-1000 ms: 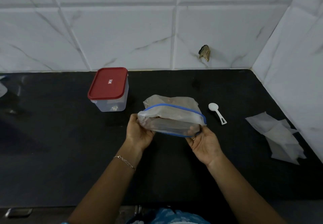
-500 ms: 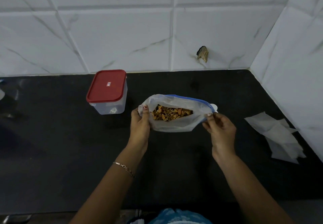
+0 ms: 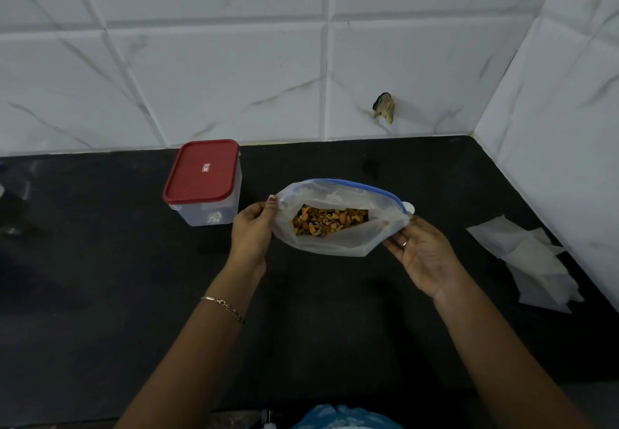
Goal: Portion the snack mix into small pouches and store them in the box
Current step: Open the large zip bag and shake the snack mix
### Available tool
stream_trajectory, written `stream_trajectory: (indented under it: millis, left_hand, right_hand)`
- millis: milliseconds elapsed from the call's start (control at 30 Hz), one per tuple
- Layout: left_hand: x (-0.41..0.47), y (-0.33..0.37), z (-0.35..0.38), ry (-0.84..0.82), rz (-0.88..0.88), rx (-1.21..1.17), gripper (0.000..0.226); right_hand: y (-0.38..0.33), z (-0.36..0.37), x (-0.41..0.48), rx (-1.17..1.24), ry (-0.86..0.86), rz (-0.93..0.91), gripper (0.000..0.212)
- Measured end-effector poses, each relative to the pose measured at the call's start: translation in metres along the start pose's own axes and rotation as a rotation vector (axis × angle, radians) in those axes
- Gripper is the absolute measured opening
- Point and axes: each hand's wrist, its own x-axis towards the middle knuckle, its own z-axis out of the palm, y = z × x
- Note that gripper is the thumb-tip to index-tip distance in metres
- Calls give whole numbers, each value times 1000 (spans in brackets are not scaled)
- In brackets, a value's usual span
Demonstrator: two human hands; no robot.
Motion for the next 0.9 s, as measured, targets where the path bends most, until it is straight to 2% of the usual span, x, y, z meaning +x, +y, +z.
stream_trajectory:
  millis: [133, 267, 367, 433, 500, 567, 633, 667, 733, 800, 900]
  left_hand:
    - [7, 5, -5, 14, 39, 45, 25]
    - [11, 6, -8, -20, -19, 72, 25]
    - [8, 9, -11, -98, -46, 114, 20]
    - [8, 8, -14, -110, -16, 175, 19]
    - [4, 6, -14, -81, 75, 254, 28]
    - [-1, 5, -10, -33, 319, 419, 26]
    - [-3, 5, -3, -42, 570, 671, 22]
    - [-5, 6, 0, -66, 638, 774, 23]
    - [-5, 6, 4, -93, 683, 898, 26]
    - [-3, 8, 6, -83, 712, 926, 27]
    - [0, 15, 5, -68, 664, 882, 25]
  right_hand:
    - [0, 2, 3, 247, 35, 173, 23]
    - [5, 10, 8, 216, 57, 241, 26]
    - [4, 10, 12, 112, 91, 185, 27]
    - [2, 11, 11, -29, 103, 99, 38]
    - [5, 13, 5, -318, 150, -99, 41]
    - [13, 14, -2, -583, 112, -395, 35]
    - [18, 13, -3, -842, -23, -637, 51]
    - [21, 11, -1, -981, -78, -717, 61]
    - [24, 11, 0, -1216, -133, -800, 66]
    - [25, 10, 3, -1342, -78, -854, 54]
    - [21, 3, 7, -1404, 41, -950, 36]
